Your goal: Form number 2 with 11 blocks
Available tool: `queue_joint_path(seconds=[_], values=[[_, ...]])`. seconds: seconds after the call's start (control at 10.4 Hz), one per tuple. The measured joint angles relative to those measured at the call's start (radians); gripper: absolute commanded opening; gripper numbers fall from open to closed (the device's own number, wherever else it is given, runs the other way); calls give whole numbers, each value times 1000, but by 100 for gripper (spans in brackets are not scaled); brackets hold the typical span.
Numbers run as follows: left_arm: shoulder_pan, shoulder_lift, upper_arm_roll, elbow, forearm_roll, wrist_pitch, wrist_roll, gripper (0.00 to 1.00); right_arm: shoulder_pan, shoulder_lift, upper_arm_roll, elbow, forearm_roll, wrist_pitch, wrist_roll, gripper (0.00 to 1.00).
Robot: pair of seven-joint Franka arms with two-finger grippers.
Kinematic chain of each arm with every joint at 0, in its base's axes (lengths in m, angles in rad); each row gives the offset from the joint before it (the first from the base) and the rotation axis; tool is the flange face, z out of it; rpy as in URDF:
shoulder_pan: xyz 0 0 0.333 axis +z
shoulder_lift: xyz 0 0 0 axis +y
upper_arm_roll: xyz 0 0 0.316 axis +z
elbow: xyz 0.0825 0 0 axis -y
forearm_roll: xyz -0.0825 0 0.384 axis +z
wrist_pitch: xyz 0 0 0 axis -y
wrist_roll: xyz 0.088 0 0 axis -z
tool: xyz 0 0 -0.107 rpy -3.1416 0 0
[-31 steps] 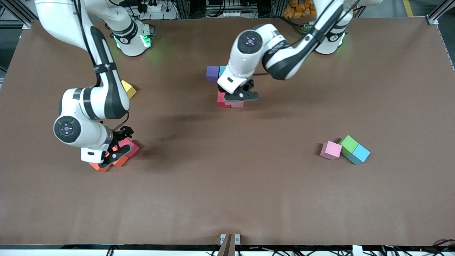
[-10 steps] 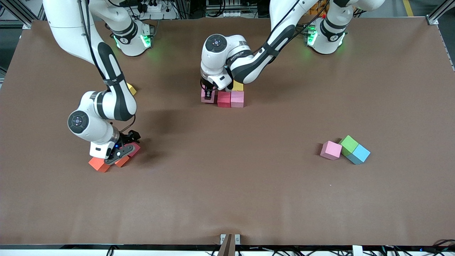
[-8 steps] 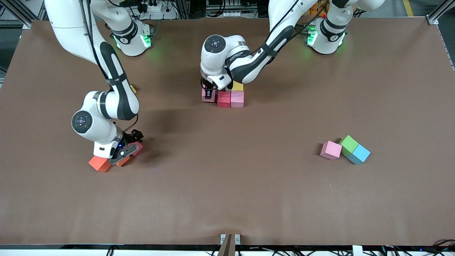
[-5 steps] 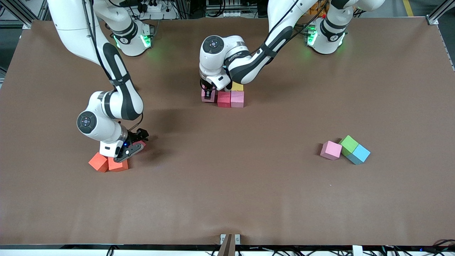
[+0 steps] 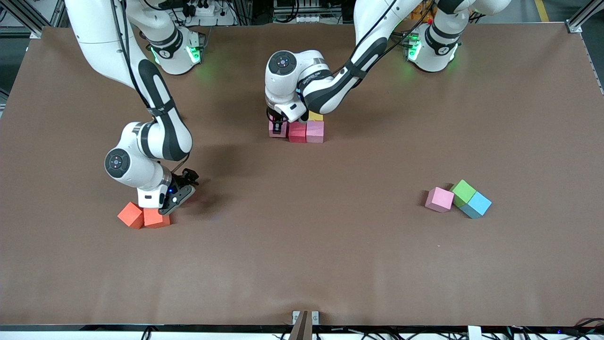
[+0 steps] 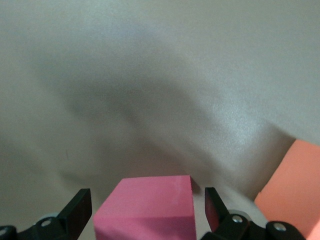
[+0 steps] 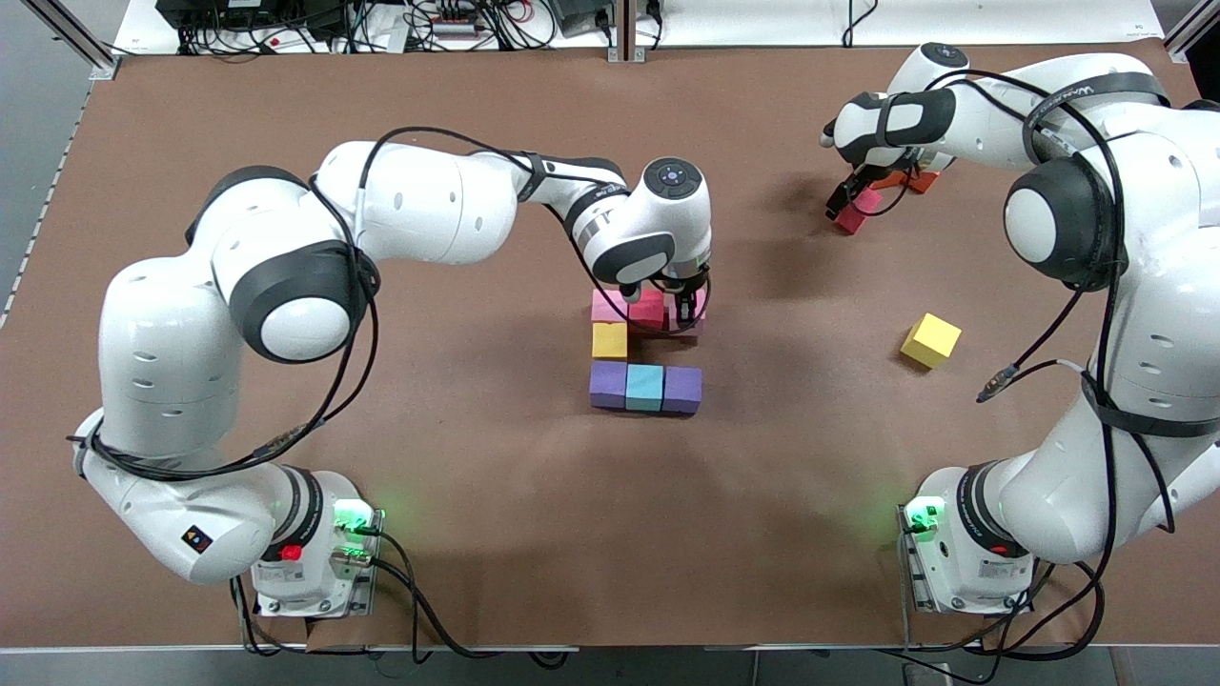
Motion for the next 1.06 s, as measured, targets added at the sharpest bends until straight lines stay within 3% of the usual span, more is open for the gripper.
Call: queue_joint_path(seconds=[0.19, 0.29, 0.48, 0.58, 0.87, 1.06], values=[[0, 0, 2, 1, 13, 0, 0, 51, -3, 3, -1, 0, 0, 3, -49, 100], [-1, 0, 3, 1, 16, 0, 0, 51, -5, 4, -1, 0, 0, 4, -59, 91], [-1, 2, 4, 1, 17, -1, 0, 51, -12, 5, -1, 0, 0, 4, -67, 50], [-1, 3, 5, 1, 18, -1, 0, 51, -14, 5, -1, 0, 0, 3, -68, 35], [-1, 9, 7, 2, 19, -1, 0, 52, -24, 5, -1, 1, 17, 2, -55, 20], [-2, 13, 8, 2, 19, -1, 0, 52, -24, 5, 0, 6, 22, -7, 11, 19]])
